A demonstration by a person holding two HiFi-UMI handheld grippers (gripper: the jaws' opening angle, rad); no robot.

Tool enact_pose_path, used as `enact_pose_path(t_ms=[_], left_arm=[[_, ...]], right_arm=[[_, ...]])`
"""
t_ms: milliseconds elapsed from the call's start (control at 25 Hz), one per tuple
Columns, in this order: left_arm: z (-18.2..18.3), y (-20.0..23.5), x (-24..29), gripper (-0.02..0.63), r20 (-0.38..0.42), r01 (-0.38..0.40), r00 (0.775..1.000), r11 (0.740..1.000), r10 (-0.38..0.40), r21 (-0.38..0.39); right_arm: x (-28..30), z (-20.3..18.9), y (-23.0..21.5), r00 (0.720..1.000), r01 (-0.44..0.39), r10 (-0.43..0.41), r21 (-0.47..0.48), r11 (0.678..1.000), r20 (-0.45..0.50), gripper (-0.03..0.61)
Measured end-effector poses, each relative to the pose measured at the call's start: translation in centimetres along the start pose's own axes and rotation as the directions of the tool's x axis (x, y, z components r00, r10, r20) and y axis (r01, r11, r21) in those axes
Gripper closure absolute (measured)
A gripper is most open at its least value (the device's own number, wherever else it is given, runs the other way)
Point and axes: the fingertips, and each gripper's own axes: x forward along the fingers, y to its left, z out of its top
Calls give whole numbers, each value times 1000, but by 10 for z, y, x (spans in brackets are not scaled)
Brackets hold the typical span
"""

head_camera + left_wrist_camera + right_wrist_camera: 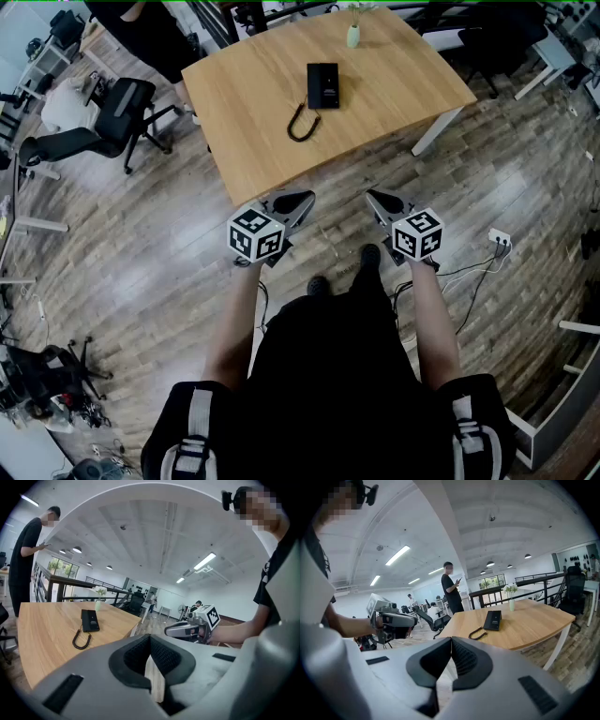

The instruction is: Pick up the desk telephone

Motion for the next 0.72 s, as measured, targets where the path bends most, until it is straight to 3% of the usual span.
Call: enact_pose_path(t_ms=[720], left_arm=[[-1, 4, -1, 592, -8, -6, 1000, 1000, 6, -1]], right_arm=[[7, 3, 1, 1000, -10, 10, 2, 1000, 2, 555]])
